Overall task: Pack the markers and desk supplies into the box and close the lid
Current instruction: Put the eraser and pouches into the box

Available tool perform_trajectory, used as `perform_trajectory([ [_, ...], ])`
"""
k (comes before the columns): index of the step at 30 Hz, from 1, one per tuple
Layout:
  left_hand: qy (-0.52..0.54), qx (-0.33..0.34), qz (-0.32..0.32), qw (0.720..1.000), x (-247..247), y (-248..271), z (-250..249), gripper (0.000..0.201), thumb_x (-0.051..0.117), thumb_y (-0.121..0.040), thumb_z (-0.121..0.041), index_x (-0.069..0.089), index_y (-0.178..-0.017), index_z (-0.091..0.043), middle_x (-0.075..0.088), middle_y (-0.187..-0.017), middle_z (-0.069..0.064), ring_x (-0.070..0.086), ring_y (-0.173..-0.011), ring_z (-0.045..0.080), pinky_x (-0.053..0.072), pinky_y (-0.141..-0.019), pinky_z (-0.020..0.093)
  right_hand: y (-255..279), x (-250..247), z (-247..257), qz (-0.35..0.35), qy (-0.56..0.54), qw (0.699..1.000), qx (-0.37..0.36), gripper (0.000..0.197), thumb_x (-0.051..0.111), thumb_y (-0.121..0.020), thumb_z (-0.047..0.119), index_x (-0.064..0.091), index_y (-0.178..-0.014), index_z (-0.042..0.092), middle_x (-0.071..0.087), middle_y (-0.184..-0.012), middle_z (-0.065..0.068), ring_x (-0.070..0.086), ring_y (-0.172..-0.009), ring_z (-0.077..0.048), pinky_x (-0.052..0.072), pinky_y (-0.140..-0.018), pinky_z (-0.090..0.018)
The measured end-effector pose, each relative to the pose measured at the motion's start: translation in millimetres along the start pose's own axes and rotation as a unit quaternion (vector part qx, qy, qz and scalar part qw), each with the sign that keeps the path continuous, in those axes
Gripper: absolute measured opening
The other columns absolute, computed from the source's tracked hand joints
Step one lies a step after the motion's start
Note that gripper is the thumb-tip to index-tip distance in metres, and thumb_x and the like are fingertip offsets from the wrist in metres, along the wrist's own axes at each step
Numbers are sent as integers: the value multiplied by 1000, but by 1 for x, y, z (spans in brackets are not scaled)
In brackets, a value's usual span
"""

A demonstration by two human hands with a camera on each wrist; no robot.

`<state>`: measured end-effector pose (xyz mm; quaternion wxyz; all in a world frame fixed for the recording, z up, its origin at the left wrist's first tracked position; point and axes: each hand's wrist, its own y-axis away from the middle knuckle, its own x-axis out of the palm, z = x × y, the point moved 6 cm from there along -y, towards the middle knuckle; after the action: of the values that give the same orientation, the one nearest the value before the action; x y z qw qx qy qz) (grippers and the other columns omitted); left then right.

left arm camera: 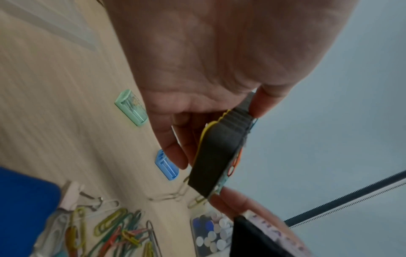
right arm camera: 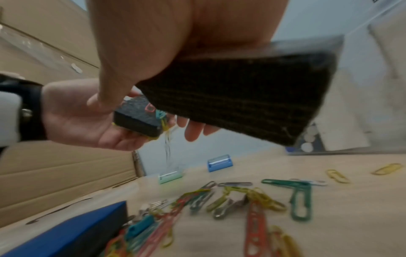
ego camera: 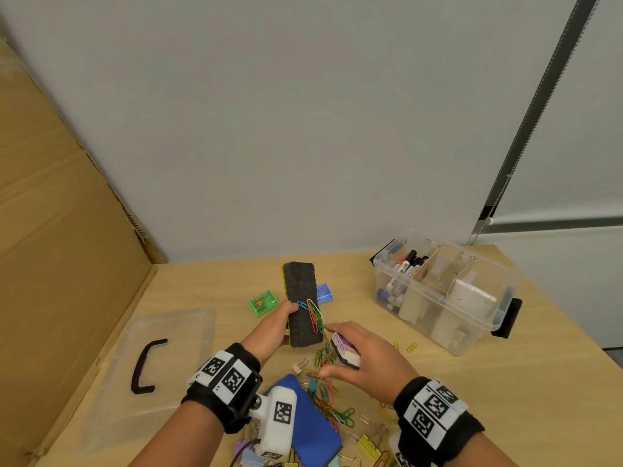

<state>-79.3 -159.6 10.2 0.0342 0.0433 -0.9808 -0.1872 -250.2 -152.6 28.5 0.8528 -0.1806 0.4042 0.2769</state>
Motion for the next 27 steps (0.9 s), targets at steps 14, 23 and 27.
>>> perform_trajectory([
  [14, 57, -21, -6, 998, 6, 0, 9, 40, 30, -99, -30, 55, -121, -9, 62, -121, 14, 57, -112, 25, 48, -93, 41, 5, 0, 9, -36, 80, 995, -53, 46, 31, -91, 52, 49, -132, 43, 46, -139, 26, 58, -110, -3, 52, -86, -29],
  [23, 40, -21, -1, 999, 2, 4, 12, 37, 29, -99, -32, 51, -123, -14, 58, -127, 11, 53, -118, 23, 49, -91, 37, -6, -10, 5, -95, 95, 991, -13, 38, 31, -88, 46, 63, -104, 32, 57, -99, 16, 57, -79, -5, 47, -62, -24],
  [27, 25, -26, 18, 999, 11, 9, 12, 37, 28, -99, -32, 57, -116, -16, 61, -124, 11, 56, -116, 24, 47, -100, 44, -19, -9, 11, -108, 106, 988, 5, 39, 38, -91, 51, 51, -124, 38, 52, -111, 16, 54, -92, -4, 49, -67, -23],
])
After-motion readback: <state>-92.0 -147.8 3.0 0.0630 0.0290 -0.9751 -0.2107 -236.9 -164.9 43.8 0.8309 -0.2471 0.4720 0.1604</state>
